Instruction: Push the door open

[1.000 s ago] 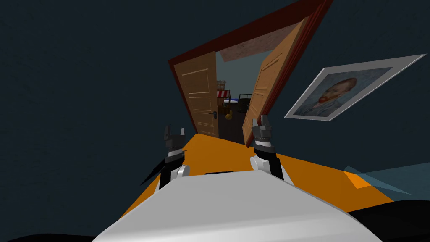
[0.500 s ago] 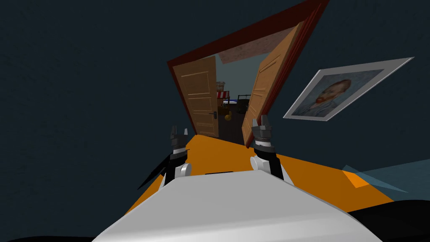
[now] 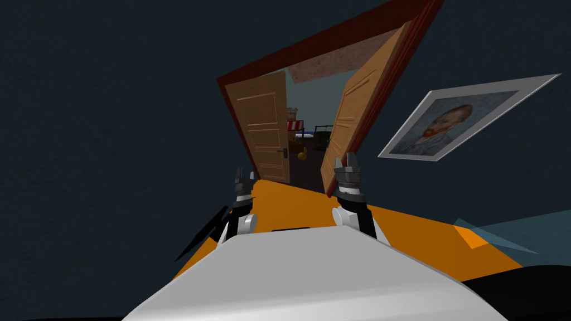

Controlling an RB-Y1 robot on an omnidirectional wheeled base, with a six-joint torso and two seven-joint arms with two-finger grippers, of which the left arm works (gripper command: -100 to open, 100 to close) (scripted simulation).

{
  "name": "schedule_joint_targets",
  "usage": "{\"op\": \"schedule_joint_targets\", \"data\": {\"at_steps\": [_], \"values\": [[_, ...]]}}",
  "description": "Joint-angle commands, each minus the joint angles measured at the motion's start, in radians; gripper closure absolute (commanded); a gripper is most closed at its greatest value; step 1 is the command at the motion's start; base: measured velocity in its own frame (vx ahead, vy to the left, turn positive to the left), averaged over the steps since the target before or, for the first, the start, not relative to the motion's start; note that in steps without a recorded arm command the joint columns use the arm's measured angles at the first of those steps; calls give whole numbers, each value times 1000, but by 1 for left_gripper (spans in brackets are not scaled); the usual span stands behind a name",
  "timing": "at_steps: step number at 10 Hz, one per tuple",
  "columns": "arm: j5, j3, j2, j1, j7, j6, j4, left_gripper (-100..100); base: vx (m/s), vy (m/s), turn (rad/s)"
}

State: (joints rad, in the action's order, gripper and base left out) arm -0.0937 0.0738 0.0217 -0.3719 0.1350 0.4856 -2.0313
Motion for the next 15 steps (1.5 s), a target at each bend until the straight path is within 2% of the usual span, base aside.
{"op": "schedule_joint_targets", "data": {"at_steps": [1, 3, 4, 9, 10, 12, 13, 15], "values": [[1, 3, 5, 32, -3, -6, 43, -100, 90, 4, -47], [1, 5, 15, 73, -3, -6, 100, -100, 101, 23, -44], [1, 5, 15, 73, -3, -6, 110, -100, 57, 21, -16], [1, 10, 38, 183, -3, -5, 276, -100, 73, 18, -46], [1, 10, 38, 183, -3, -5, 288, -100, 73, 31, -23], [1, 13, 47, 232, -3, -4, 350, -100, 80, 18, -46], [1, 13, 47, 232, -3, -4, 366, -100, 57, 15, -20], [1, 15, 55, 280, -3, -3, 436, -100, 60, 14, -47]]}}
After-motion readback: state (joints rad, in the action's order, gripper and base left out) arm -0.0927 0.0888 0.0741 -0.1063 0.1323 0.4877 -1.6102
